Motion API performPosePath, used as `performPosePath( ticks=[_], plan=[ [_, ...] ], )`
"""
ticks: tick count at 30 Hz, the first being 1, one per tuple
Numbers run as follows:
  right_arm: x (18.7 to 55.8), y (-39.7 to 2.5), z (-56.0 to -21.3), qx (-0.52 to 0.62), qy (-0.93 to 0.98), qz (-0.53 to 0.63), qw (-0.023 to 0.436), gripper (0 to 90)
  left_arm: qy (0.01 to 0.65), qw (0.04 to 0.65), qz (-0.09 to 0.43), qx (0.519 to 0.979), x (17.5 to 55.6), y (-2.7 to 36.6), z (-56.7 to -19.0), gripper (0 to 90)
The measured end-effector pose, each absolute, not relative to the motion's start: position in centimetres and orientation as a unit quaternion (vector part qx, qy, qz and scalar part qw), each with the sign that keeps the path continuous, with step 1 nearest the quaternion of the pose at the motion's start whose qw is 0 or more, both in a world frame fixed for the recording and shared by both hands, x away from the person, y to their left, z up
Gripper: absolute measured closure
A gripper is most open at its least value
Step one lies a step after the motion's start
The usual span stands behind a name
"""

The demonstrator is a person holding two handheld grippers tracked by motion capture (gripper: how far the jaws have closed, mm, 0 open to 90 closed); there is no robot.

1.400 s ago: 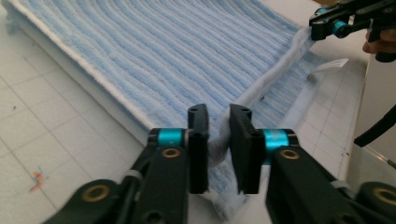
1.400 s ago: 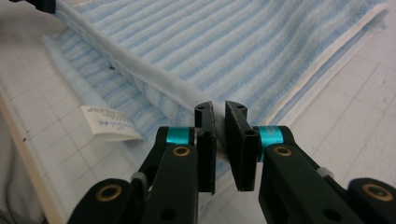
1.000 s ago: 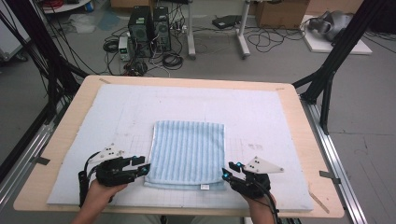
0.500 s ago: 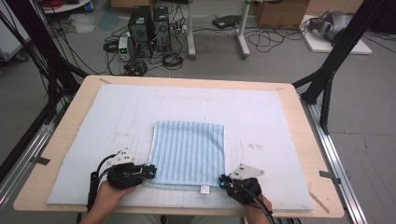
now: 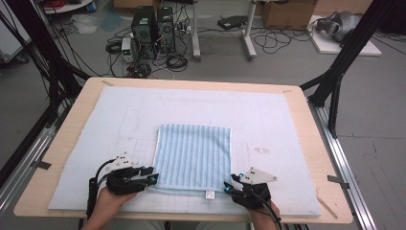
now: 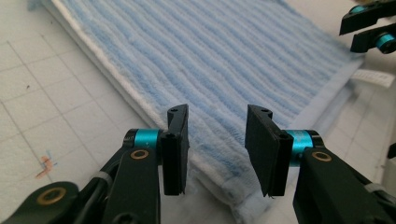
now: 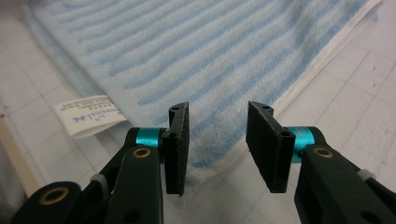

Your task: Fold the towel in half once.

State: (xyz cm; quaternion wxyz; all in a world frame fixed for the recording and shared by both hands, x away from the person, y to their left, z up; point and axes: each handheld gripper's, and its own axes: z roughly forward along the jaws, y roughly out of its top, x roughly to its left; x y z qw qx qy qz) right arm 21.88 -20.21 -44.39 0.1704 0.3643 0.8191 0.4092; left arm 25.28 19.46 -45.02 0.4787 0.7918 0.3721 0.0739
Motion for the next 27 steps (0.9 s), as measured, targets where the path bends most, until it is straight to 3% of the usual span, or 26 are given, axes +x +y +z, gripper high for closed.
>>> performPosePath(
  ticks=[3,5,7,21,25,27],
  plan=[
    [22.1,-19.7,-44.9,0.365,0.831,0.386,0.168,64.9,0.361,0.462,0.083,0.806,25.1,19.0,-45.2,73.0],
    [22.1,-19.8,-44.9,0.370,0.826,0.390,0.168,77.4,0.355,0.458,0.088,0.810,25.0,18.8,-45.2,84.9],
    [22.1,-19.9,-44.9,0.370,0.827,0.389,0.168,85.7,0.355,0.461,0.089,0.808,24.9,18.9,-45.2,89.3],
    [21.0,-20.1,-43.5,0.362,0.819,0.408,0.176,87.0,0.347,0.494,0.059,0.795,24.2,20.0,-44.5,89.9],
    [21.2,-19.9,-44.3,0.364,0.832,0.376,0.184,78.7,0.350,0.485,0.060,0.799,24.3,19.9,-44.7,89.4],
    [21.4,-20.0,-44.4,0.374,0.826,0.381,0.185,71.8,0.360,0.490,0.066,0.791,24.5,19.9,-44.6,75.7]
  ],
)
